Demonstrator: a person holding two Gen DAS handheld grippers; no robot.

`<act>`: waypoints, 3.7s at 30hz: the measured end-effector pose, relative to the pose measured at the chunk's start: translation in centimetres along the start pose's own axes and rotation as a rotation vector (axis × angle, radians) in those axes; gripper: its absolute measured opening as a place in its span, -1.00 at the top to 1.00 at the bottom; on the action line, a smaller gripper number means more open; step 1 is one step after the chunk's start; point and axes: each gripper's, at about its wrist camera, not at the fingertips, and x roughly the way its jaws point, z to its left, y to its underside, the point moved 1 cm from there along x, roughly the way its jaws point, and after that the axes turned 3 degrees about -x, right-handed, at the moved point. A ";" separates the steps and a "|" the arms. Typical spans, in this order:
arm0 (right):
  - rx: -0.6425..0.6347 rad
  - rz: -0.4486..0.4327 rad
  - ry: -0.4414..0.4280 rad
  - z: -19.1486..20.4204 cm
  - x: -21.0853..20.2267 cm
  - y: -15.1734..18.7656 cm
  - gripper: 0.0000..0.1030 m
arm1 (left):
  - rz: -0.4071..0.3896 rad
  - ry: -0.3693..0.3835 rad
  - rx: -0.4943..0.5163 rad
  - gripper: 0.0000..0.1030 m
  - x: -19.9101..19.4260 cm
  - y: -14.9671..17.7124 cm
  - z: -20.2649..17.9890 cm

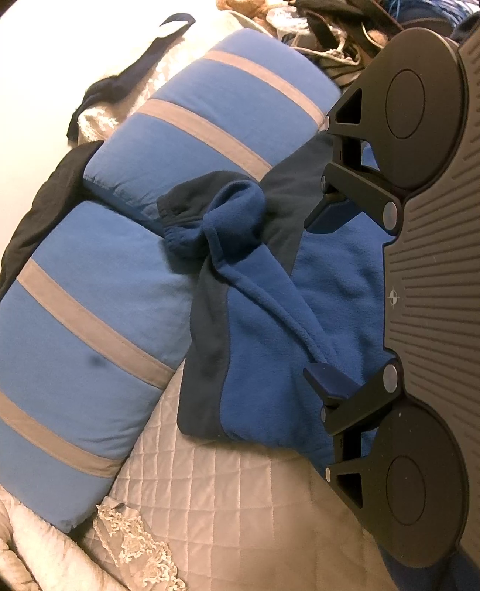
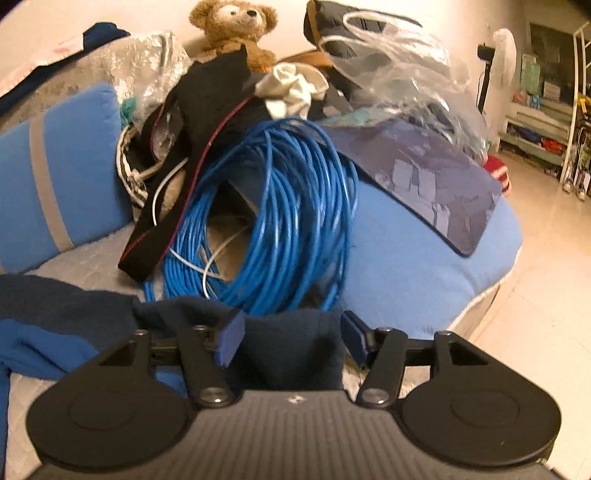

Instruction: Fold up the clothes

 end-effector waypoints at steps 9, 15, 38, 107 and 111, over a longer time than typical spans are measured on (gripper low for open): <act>-0.019 0.028 -0.083 -0.7 1.4 1.3 0.54 | 0.004 -0.004 0.006 -0.50 0.1 0.1 -0.1; -0.120 -0.162 -0.025 1.4 -1.5 -4.0 0.56 | 0.004 -0.009 0.010 -0.50 0.1 0.1 0.0; -0.272 -0.239 0.173 7.3 7.6 -11.0 -0.63 | 0.019 -0.027 0.037 -0.50 0.7 0.2 -0.3; -0.321 -0.219 0.069 5.1 -0.1 0.3 -0.35 | 0.038 -0.013 0.057 -0.50 0.8 0.8 -0.7; -0.368 -0.132 -0.018 5.1 2.6 -1.1 0.58 | 0.037 -0.021 0.064 -0.50 0.9 0.8 -0.8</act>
